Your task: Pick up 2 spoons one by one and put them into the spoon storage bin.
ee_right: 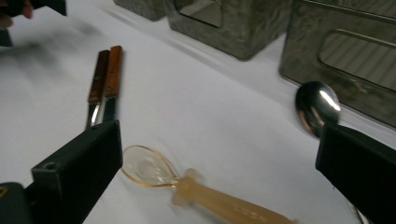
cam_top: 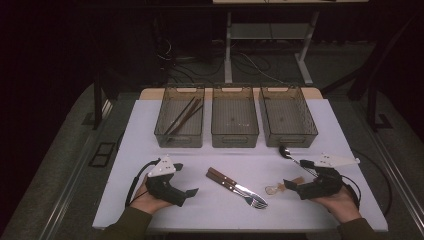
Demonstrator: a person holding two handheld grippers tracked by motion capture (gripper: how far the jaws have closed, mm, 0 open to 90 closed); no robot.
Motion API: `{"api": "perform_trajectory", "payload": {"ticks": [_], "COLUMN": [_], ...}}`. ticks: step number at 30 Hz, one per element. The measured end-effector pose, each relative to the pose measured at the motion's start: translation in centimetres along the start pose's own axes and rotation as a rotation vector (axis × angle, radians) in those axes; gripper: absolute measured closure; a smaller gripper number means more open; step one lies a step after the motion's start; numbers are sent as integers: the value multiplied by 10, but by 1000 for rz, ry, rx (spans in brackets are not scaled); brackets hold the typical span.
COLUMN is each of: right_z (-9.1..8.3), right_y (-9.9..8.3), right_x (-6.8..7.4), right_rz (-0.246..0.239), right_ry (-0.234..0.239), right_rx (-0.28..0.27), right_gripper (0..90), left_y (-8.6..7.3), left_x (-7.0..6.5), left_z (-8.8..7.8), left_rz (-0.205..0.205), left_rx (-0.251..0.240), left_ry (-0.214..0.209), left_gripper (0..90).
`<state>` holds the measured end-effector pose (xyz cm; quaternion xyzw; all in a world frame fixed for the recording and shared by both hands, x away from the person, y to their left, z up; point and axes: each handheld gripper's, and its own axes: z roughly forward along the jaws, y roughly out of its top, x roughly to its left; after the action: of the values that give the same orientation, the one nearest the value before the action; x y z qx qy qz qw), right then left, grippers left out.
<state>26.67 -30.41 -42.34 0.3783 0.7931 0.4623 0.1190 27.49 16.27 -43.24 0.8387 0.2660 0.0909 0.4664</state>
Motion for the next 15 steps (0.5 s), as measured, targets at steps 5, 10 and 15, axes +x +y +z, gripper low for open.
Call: {"api": "perform_trajectory", "payload": {"ticks": [5,10,15], "right_z": [-2,-2,3], "right_y": [3,6,13], "right_x": [-12,-26,-43], "right_rz": [31,65,111], "right_ry": [-19,-28,-15], "right_rx": [-2,-4,17], "right_gripper": [49,148,285], "left_y": [0,0,-1], "left_x": [0,0,1], "left_z": [-1,0,-1], "left_rz": [-6,-17,-21], "left_rx": [-8,-10,-19], "left_ry": [1,-1,-4], "left_gripper": [0,0,1]}}
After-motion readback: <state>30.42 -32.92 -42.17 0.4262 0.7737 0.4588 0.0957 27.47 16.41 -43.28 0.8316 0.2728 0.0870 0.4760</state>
